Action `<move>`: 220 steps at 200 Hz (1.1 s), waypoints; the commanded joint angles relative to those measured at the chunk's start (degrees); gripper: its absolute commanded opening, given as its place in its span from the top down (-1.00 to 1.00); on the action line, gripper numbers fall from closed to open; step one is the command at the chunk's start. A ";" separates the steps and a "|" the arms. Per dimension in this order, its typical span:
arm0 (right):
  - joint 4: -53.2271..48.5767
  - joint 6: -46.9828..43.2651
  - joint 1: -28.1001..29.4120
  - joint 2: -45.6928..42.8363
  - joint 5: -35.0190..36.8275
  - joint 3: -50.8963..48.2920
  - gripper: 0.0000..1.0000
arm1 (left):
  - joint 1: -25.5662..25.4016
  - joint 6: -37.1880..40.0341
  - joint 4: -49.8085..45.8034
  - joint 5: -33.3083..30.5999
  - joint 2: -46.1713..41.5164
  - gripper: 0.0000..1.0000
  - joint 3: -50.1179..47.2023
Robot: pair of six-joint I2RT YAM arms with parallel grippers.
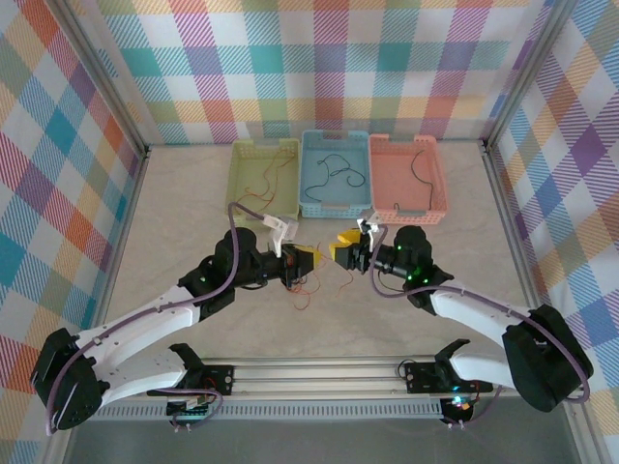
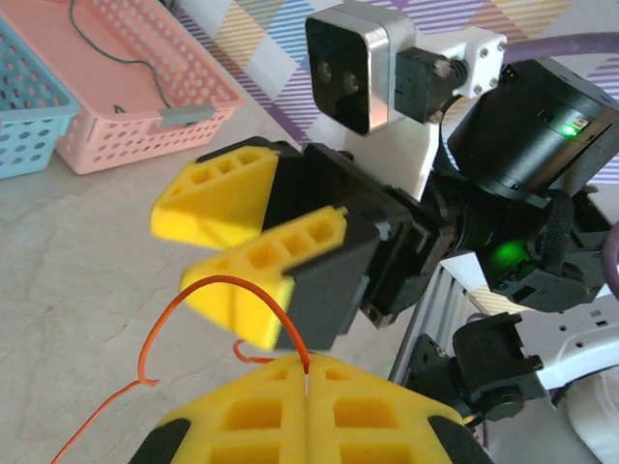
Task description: Untangle the cables
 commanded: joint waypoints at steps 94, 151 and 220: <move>2.50 -9.59 5.35 7.25 -3.73 2.94 0.13 | -1.37 -0.51 4.34 6.51 0.52 1.00 2.53; 2.63 -8.44 5.35 8.81 1.79 3.27 0.39 | -5.64 -4.16 3.64 11.02 1.61 1.00 6.88; -1.35 -7.65 5.28 10.05 9.22 4.38 0.68 | -8.97 -8.74 -6.81 10.35 -3.82 1.00 14.63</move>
